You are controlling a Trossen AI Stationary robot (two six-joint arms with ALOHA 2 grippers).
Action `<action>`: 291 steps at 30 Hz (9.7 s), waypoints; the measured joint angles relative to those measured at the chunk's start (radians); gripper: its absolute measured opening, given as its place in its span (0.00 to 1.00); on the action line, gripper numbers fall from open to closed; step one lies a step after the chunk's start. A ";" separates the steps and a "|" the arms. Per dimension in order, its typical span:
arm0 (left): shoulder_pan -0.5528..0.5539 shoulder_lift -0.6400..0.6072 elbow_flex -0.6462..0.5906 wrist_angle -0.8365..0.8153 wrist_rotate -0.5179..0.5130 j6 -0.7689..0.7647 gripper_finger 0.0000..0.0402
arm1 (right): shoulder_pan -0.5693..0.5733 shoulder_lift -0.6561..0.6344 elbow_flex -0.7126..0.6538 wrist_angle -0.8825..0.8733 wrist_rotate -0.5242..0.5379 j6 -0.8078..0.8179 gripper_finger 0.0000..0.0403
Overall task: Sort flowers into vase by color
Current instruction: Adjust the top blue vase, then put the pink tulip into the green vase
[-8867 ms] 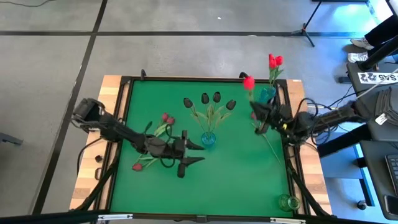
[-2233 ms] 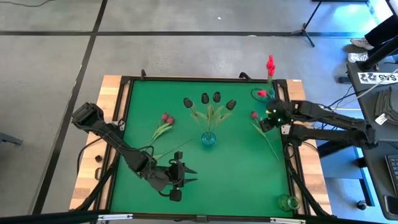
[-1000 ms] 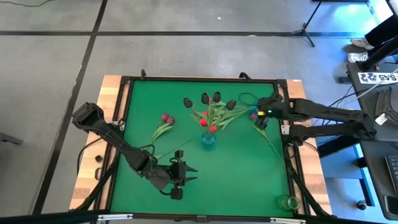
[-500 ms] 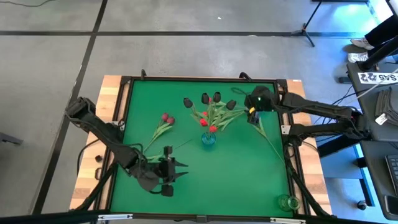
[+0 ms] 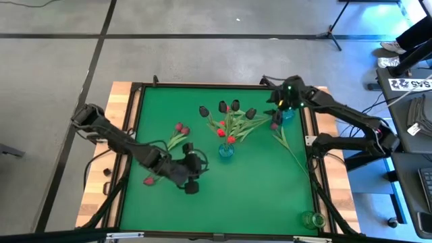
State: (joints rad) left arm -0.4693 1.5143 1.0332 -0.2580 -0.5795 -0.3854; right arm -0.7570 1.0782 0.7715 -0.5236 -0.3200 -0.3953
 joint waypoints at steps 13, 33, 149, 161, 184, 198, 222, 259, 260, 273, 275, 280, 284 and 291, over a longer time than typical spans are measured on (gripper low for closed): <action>0.118 0.000 0.000 -0.022 0.068 0.022 0.26 | 0.051 0.260 -0.001 0.009 0.034 -0.118 0.66; 0.118 0.000 0.000 -0.021 0.068 0.029 0.26 | 0.096 0.440 -0.001 0.064 0.161 -0.241 0.66; 0.094 0.000 0.000 -0.048 0.037 -0.027 0.26 | 0.095 0.373 0.007 -0.113 0.452 -0.017 0.69; 0.089 0.000 0.000 -0.048 0.009 -0.025 0.26 | 0.095 0.298 0.004 -0.264 0.465 -0.064 0.96; 0.047 0.000 0.000 -0.091 -0.032 -0.032 0.26 | -0.057 0.309 -0.022 -0.186 0.388 -0.167 0.76; 0.047 0.000 -0.001 -0.120 -0.032 -0.058 0.26 | -0.055 0.391 -0.022 -0.157 0.406 -0.186 0.50; 0.046 -0.339 -0.002 -0.479 -0.004 -0.080 0.26 | -0.053 0.360 -0.023 0.368 0.005 0.026 0.50; 0.195 -0.462 0.000 -0.394 0.052 0.028 0.26 | -0.054 0.148 -0.573 1.393 0.971 0.522 0.50; 0.200 -0.454 0.000 -0.384 0.052 0.032 0.26 | -0.054 0.148 -0.572 1.398 0.984 0.529 0.50; 0.217 -0.389 0.000 -0.284 0.051 0.083 0.26 | -0.021 0.265 -0.570 1.475 1.006 0.552 0.50; 0.217 -0.389 0.000 -0.279 0.051 0.083 0.26 | -0.006 0.282 -0.570 1.507 1.028 0.543 0.50; 0.217 -0.389 0.000 -0.268 0.051 0.098 0.26 | -0.009 0.334 -0.568 1.521 1.036 0.580 0.50; 0.216 -0.389 0.000 -0.264 0.051 0.102 0.26 | -0.008 0.352 -0.566 1.541 1.036 0.574 0.52; 0.216 -0.389 0.000 -0.264 0.051 0.102 0.26 | -0.009 0.353 -0.555 1.541 0.998 0.571 0.75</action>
State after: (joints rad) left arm -0.2535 1.1252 1.0332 -0.5217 -0.5289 -0.2836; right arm -0.7658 1.4311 0.2169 1.0170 0.6777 0.1753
